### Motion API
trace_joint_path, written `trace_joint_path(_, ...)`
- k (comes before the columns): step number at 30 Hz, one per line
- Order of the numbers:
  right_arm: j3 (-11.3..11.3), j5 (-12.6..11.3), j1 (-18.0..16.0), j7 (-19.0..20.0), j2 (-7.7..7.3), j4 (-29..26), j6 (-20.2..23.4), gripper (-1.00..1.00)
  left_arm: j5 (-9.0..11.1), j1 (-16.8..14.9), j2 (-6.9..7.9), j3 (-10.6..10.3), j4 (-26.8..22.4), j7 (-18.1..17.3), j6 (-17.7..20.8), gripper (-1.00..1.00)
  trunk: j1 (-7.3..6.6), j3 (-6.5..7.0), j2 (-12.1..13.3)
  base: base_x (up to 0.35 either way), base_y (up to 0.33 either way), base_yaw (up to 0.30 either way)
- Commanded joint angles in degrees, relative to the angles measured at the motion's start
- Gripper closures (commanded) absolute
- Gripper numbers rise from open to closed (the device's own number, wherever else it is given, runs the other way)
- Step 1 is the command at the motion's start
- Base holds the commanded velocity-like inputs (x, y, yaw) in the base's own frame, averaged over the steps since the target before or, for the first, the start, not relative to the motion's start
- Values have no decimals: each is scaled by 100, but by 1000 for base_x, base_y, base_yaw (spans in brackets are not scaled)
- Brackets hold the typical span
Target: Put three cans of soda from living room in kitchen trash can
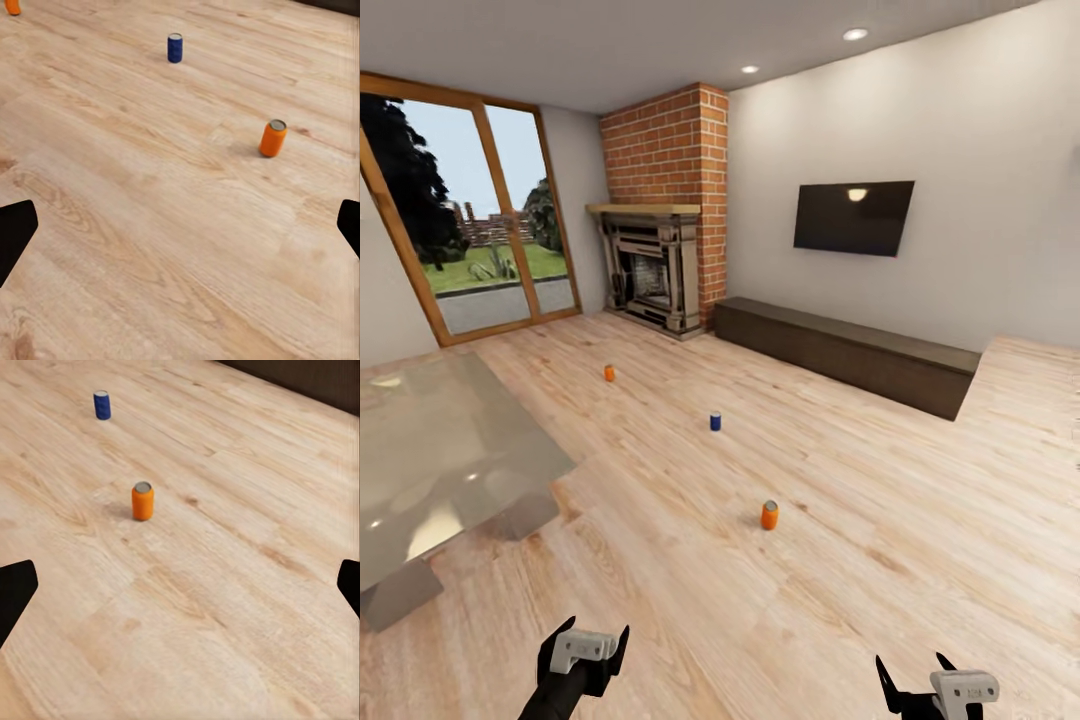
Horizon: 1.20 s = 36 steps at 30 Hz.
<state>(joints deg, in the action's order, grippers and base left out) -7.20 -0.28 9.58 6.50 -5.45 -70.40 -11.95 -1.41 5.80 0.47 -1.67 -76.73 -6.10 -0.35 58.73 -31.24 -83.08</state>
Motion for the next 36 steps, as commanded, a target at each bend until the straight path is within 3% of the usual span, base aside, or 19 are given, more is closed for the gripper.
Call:
trace_joint_path(1, 0, 1, 0, 0, 0, 0, 0, -100, 0, 0, -1, 0, 0, -2, 0, -100, 0, 7, 0, 2, -38, -179)
trace_joint_path(36, 8, 2, 0, 0, 0, 0, 6, -100, 0, -9, -3, 0, 147, 4, 9, -100, 0, 267, 0, 0, -260, -178)
